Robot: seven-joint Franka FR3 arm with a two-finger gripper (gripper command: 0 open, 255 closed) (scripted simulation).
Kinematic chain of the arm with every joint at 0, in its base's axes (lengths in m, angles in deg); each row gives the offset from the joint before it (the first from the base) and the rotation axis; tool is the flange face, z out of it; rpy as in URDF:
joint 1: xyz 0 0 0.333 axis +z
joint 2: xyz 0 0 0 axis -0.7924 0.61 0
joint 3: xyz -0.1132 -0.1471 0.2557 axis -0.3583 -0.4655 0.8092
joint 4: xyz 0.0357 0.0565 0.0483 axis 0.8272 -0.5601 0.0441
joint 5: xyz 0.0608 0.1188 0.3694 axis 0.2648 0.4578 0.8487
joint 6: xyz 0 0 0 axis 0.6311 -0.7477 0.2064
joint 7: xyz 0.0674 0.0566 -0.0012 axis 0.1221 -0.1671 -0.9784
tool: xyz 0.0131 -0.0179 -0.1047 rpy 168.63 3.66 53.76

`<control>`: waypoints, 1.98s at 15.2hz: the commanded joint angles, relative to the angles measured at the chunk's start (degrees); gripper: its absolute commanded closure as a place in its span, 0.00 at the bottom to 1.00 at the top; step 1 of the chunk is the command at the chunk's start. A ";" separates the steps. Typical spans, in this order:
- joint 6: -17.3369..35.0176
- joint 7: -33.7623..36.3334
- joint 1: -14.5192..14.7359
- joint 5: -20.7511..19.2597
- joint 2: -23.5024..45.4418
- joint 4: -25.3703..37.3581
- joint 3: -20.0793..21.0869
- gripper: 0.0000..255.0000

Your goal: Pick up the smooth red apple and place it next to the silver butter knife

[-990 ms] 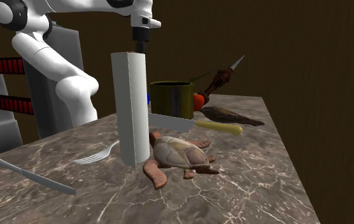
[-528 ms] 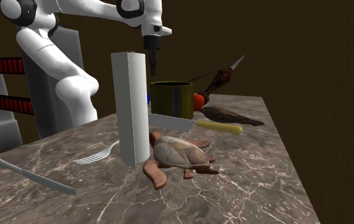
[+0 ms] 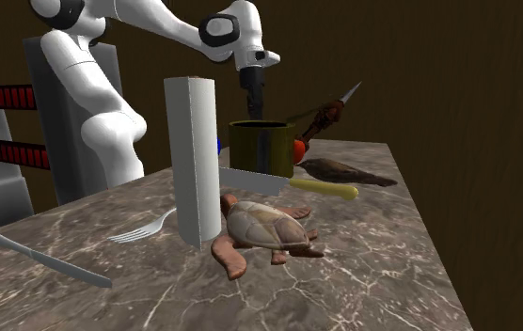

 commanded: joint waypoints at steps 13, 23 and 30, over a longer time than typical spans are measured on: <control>17.65 5.04 -3.55 -12.04 17.65 6.00 1.00 0.00; 19.50 5.40 -3.88 -12.64 18.97 5.51 0.71 0.00; 19.66 5.31 -3.94 -12.67 18.91 5.33 0.63 1.00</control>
